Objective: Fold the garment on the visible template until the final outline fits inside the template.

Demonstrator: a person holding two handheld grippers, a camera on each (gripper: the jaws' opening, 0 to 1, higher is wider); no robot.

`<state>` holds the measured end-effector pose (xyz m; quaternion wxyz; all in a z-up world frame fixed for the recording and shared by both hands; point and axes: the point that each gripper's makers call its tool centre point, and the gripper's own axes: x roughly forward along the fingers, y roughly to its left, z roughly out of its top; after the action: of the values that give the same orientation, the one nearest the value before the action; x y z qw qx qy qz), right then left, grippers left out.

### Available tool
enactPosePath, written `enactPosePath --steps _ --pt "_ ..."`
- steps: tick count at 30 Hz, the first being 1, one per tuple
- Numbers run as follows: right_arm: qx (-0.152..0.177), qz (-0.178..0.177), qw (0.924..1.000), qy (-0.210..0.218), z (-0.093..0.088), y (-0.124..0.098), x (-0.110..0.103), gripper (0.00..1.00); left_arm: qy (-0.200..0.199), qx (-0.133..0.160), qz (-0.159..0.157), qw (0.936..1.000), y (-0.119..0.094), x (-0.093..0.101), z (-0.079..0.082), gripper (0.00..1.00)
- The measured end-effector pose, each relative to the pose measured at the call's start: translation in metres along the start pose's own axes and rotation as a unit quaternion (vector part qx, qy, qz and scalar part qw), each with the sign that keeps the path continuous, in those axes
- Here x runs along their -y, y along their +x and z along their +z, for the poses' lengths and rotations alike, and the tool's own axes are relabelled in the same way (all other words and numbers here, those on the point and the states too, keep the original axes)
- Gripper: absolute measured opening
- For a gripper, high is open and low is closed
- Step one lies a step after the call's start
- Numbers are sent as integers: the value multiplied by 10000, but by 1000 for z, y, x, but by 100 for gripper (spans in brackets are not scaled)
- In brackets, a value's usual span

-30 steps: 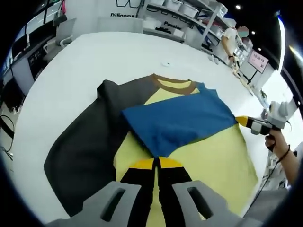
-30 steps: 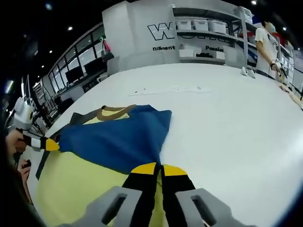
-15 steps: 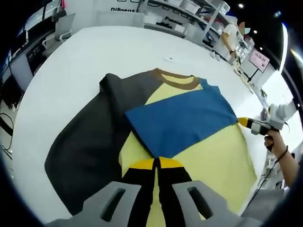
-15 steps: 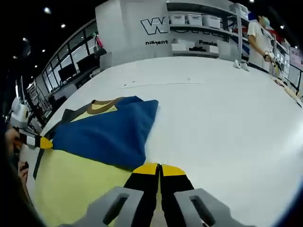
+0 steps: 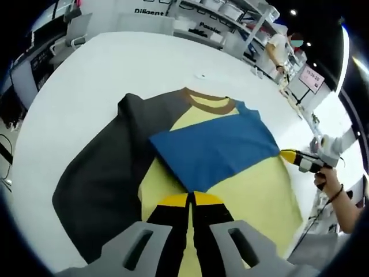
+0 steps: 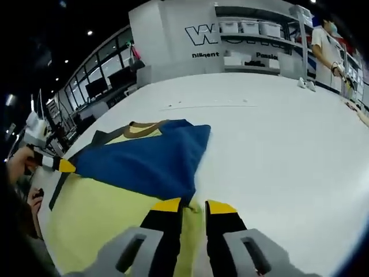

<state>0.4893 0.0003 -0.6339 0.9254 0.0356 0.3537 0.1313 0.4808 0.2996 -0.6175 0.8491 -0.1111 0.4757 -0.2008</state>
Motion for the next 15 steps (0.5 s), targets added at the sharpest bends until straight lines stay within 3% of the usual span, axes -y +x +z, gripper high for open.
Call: enactPosePath --steps 7,10,12,15 --pt "-30 -61 9999 -75 2 -5 4 0 -422 210 -166 9988 -17 -6 16 0" --pt "-41 -36 10000 -7 -1 -5 5 0 -504 135 -155 9985 -12 -9 10 0" --pt "-55 -35 9999 -85 -1 -3 5 0 -134 -50 -112 9998 -8 -6 0 0" --pt "-100 -77 9998 -159 -2 -3 5 0 -78 -183 117 9997 -3 -10 -8 0"
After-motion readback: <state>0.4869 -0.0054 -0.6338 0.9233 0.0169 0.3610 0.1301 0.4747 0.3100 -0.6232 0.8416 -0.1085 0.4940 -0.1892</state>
